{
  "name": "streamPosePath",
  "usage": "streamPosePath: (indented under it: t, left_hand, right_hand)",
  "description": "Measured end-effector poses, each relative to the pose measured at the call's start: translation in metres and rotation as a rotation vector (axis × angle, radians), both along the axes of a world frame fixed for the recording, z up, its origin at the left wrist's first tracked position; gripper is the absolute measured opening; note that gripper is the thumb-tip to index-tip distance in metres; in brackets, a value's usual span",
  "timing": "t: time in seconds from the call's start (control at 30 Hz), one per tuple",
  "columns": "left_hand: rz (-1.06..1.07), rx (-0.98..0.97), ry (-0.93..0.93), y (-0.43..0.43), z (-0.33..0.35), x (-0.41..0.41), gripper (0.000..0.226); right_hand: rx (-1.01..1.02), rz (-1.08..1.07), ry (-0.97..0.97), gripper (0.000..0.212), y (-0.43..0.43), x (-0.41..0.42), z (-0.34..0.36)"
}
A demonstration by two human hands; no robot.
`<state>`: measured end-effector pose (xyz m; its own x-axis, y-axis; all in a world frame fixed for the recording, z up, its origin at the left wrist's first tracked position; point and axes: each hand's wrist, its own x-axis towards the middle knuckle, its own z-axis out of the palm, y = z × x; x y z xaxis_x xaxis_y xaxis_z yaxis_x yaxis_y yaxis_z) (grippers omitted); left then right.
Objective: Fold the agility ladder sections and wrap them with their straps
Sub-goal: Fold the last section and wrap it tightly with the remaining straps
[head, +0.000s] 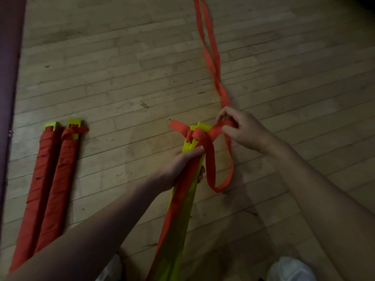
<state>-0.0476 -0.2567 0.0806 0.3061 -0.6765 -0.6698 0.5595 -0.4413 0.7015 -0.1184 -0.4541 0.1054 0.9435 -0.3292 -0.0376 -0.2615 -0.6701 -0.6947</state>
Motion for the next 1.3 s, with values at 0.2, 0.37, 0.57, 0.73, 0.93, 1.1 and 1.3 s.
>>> streamPosePath:
  t: [0.2, 0.37, 0.57, 0.73, 0.93, 1.1, 1.3]
  left_hand:
    - [0.008, -0.020, -0.012, -0.003, 0.000, -0.006, 0.034]
    - [0.007, -0.015, -0.015, -0.003, 0.003, -0.008, 0.038]
    - [0.033, -0.110, -0.061, -0.001, 0.005, -0.013, 0.027]
    - [0.017, -0.173, -0.102, 0.000, 0.006, -0.014, 0.017]
    - [-0.072, -0.166, 0.039, -0.007, 0.010, -0.020, 0.024]
    - [-0.039, -0.142, 0.043, -0.010, 0.009, -0.017, 0.030]
    - [0.025, -0.116, -0.017, -0.011, 0.004, -0.014, 0.029]
  right_hand:
    - [0.430, 0.026, 0.035, 0.016, -0.006, 0.015, 0.017]
    - [0.573, -0.058, -0.061, 0.023, -0.010, 0.025, 0.006]
    - [0.805, -0.297, -0.079, 0.019, 0.002, 0.034, -0.022]
    - [0.957, -0.416, 0.080, 0.015, 0.018, 0.030, -0.039]
    - [1.248, -0.490, -0.255, 0.017, 0.013, 0.032, -0.015]
    - [1.187, -0.473, -0.255, 0.018, 0.008, 0.037, -0.013]
    - [1.251, -0.559, -0.039, 0.028, 0.019, 0.024, -0.045]
